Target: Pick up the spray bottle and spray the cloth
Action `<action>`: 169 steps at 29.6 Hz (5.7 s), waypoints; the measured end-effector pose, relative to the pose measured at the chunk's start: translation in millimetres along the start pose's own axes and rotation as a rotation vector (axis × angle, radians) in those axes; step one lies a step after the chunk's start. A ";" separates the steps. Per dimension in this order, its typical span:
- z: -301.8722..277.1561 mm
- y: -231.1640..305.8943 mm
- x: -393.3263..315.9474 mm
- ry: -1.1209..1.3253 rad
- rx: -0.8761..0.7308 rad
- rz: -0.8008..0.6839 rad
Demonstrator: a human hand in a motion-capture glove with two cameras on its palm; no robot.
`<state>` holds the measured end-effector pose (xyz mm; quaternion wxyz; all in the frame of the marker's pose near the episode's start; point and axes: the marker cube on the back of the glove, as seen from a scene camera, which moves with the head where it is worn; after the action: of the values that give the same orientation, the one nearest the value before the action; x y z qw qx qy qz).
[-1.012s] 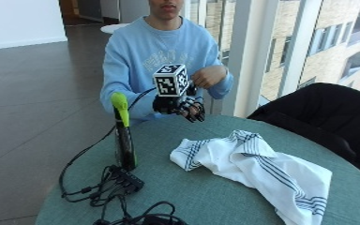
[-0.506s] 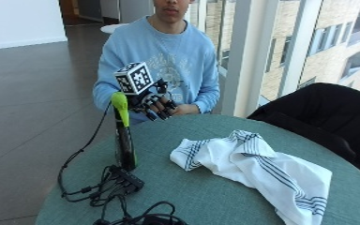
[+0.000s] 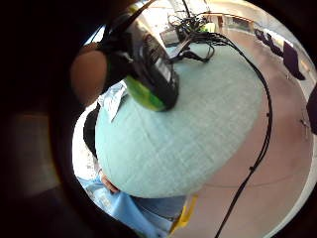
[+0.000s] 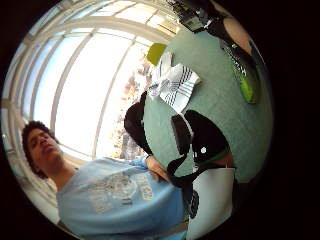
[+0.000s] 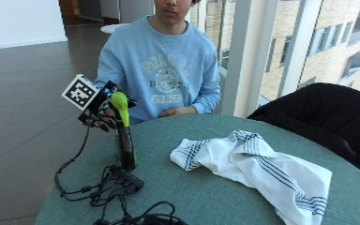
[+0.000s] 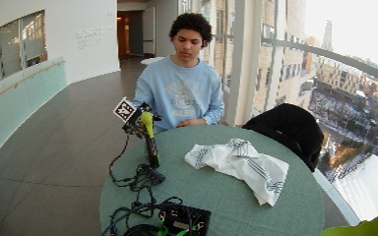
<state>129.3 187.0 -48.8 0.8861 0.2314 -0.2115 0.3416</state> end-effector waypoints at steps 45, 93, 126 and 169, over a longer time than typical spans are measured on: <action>27.9 -109.3 23.4 -0.368 0.208 0.147; 65.8 -174.6 -78.7 -0.096 -0.385 0.084; 133.3 -193.4 -113.5 0.035 -0.599 0.162; 142.9 -179.1 -127.0 0.123 -0.697 0.150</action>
<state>138.2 -74.8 -49.3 0.8952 -0.1216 -0.2781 0.3265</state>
